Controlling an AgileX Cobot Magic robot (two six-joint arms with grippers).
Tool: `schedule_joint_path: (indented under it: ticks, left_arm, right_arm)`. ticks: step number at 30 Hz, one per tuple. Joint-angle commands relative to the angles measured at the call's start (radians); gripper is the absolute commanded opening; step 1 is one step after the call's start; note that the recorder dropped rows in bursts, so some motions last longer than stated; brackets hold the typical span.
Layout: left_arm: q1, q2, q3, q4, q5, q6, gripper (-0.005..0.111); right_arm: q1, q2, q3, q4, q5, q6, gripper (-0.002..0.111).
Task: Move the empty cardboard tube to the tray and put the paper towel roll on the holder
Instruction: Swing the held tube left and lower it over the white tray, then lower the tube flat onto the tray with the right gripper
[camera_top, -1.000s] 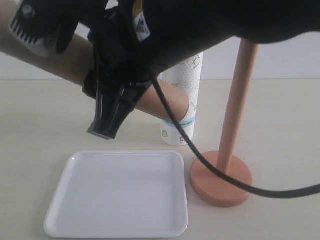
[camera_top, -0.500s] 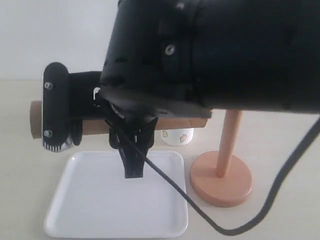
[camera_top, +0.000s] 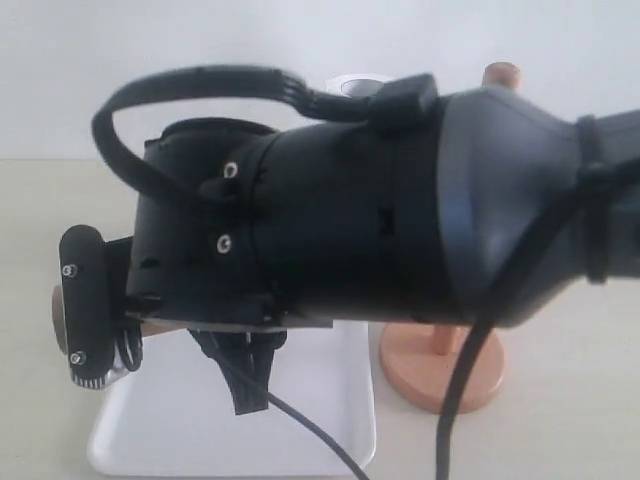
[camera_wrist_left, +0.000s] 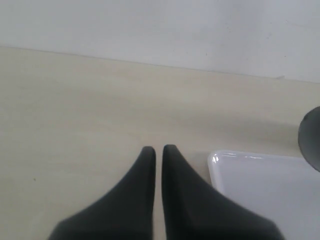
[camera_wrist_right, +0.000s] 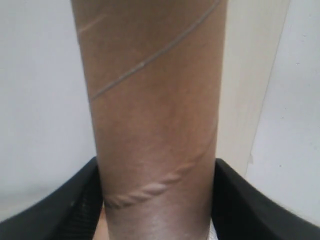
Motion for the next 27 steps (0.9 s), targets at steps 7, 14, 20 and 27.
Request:
schedule_joint_path:
  ticks: [7, 14, 20, 27]
  left_arm:
    - [0.003, -0.002, 0.004, 0.003, -0.001, 0.001, 0.004]
    - [0.003, -0.002, 0.004, 0.003, -0.001, 0.001, 0.004]
    - [0.003, -0.002, 0.004, 0.003, -0.001, 0.001, 0.004]
    - [0.003, -0.002, 0.004, 0.003, -0.001, 0.001, 0.004]
  right_arm:
    - [-0.001, 0.159, -0.076, 0.031, -0.029, 0.175, 0.0]
    - [-0.031, 0.209, -0.08, 0.041, -0.018, 0.278, 0.0]
    - [-0.041, 0.256, -0.08, 0.055, -0.028, 0.28, 0.0]
    - [-0.041, 0.275, -0.08, 0.062, -0.084, 0.28, 0.0]
